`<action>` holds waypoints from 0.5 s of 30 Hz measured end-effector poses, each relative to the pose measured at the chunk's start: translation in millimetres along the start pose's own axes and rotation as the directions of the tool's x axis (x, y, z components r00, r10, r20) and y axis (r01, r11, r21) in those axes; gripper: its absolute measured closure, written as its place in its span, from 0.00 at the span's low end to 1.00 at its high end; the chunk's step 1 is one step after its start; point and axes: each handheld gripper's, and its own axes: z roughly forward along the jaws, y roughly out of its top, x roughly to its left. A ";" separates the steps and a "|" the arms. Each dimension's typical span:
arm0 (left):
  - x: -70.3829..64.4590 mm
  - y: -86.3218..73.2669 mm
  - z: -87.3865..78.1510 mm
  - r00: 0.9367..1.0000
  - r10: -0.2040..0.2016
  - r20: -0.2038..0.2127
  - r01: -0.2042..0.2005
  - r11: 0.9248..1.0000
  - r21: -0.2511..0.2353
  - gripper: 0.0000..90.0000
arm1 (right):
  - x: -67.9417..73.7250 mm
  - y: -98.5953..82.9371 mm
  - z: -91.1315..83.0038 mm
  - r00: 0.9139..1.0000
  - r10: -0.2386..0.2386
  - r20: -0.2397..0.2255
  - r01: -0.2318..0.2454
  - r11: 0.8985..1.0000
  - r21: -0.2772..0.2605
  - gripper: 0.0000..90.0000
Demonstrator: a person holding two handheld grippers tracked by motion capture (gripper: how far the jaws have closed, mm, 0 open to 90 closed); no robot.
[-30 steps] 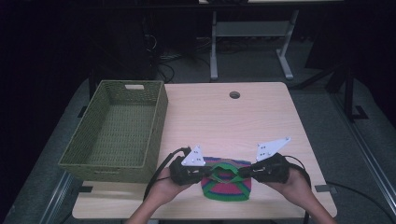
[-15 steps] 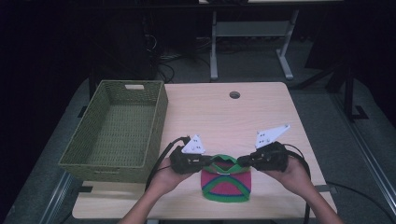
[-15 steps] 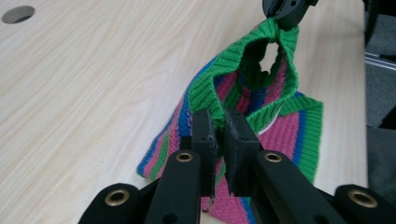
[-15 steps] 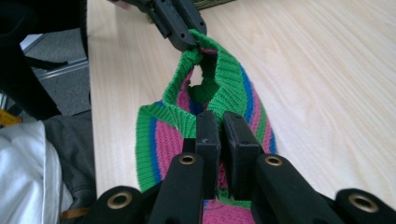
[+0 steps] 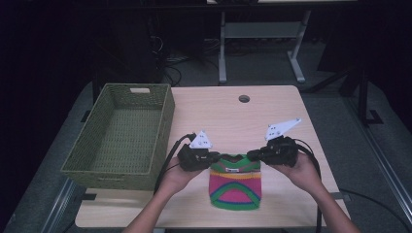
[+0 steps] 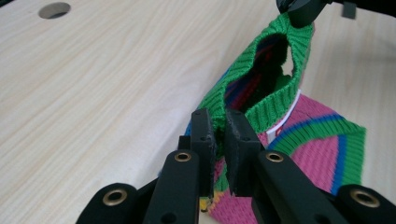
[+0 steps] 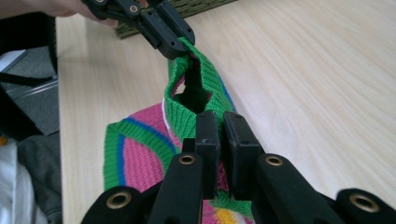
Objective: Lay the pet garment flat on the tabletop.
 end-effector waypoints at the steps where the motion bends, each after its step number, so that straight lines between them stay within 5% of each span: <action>1: 3.1 2.0 2.9 1.000 -0.014 -0.016 0.013 1.000 -0.012 0.91 | -6.6 1.2 0.9 1.000 0.010 0.017 -0.010 1.000 -0.004 0.93; 15: 24.9 11.8 23.4 0.990 -0.099 -0.098 0.093 0.994 -0.066 0.90 | -37.4 5.4 10.8 0.995 0.057 0.082 -0.056 0.998 -0.016 0.93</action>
